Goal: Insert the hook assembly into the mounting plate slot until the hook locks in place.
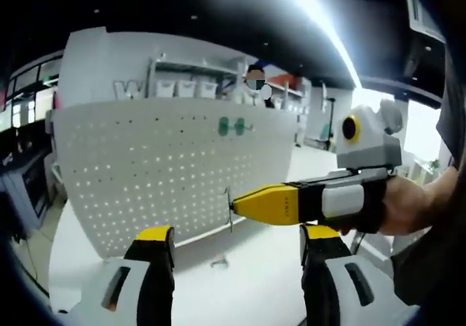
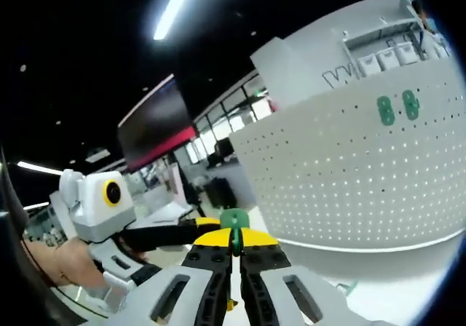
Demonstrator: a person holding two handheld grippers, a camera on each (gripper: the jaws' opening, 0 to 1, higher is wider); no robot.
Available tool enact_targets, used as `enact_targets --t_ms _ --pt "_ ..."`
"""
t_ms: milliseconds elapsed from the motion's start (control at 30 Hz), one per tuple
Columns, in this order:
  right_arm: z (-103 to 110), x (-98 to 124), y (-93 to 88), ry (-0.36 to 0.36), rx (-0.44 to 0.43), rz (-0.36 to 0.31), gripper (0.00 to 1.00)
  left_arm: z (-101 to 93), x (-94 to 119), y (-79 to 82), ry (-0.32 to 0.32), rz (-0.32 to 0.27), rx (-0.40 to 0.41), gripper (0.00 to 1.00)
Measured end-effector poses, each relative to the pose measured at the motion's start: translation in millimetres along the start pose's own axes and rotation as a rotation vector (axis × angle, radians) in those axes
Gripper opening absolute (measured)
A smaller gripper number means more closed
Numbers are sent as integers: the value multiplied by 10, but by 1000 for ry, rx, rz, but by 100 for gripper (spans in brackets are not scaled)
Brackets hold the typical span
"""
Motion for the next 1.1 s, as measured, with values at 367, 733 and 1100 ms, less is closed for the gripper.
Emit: enact_targets --t_ms 367,733,1100 --pt "-32 55 -39 -10 39 23 0 -64 19 -104 -72 19 45 93" --pt "-84 80 -68 -14 92 41 0 -116 21 -166 -96 26 85 100" --pt "-211 56 -51 -75 172 12 0 -101 6 -117 -91 12 102 100"
Point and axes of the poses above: the point that each gripper's makers call its tool centre point, and the gripper's own axes: x roughly backward along the fingers, z roughly to its left, y roughly out of its top, the point moved 5 cm from there along x, roughly backward along the fingers, and after that the axes turned 12 degrees about -z, right-handed, at the moved point
